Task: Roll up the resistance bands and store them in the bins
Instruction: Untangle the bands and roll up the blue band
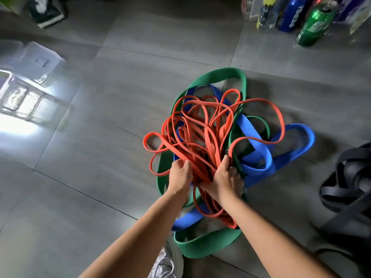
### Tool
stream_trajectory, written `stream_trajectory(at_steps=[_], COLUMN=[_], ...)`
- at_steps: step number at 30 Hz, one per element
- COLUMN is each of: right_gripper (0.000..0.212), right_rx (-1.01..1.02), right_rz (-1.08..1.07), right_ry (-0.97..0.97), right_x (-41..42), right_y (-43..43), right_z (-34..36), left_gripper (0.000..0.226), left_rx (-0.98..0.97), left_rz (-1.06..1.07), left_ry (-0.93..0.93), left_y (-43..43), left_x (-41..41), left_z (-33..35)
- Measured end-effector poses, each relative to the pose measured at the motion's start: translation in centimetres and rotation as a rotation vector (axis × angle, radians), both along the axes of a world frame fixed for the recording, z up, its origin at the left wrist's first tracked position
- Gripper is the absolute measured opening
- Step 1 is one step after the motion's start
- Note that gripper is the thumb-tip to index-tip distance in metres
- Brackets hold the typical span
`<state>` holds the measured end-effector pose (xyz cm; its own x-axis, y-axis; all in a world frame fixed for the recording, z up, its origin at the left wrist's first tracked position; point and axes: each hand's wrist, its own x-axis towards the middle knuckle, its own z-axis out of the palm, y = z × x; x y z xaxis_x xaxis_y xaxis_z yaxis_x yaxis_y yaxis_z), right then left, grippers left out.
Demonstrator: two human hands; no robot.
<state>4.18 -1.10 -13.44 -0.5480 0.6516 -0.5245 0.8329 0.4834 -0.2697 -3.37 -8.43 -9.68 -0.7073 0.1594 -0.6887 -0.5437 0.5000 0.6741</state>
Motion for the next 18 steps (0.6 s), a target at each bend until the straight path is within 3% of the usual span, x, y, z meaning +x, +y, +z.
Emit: stream_trajectory(at_steps=[2, 5, 7, 10, 14, 18], right_gripper=[0.102, 0.057, 0.039, 0.038, 0.053, 0.033], right_rx=[-0.084, -0.261, -0.346, -0.455, -0.5, -0.375], right_rz=[-0.069, -0.167, -0.205, -0.138, 0.061, -0.084], right_ry=[0.03, 0.116, 0.224, 0.379, 0.534, 0.793], right_x=[-0.1, -0.5, -0.9, -1.2, -0.9, 0.5], right_y=[0.1, 0.4, 0.0, -1.0, -1.4, 0.2], right_z=[-0.3, 0.1, 0.8, 2.9, 5.8, 7.1], left_gripper=[0.03, 0.023, 0.023, 0.046, 0.015, 0.022], left_rx=[0.051, 0.091, 0.102, 0.121, 0.152, 0.176], left_rz=[-0.088, -0.224, -0.198, -0.054, 0.132, 0.152], left_ry=[-0.003, 0.015, 0.021, 0.037, -0.054, 0.209], left_y=[0.2, 0.8, 1.3, 1.8, 0.9, 0.0], left_x=[-0.1, 0.4, 0.8, 0.4, -1.6, -4.3], left_z=[0.6, 0.9, 1.0, 1.2, 2.0, 2.8])
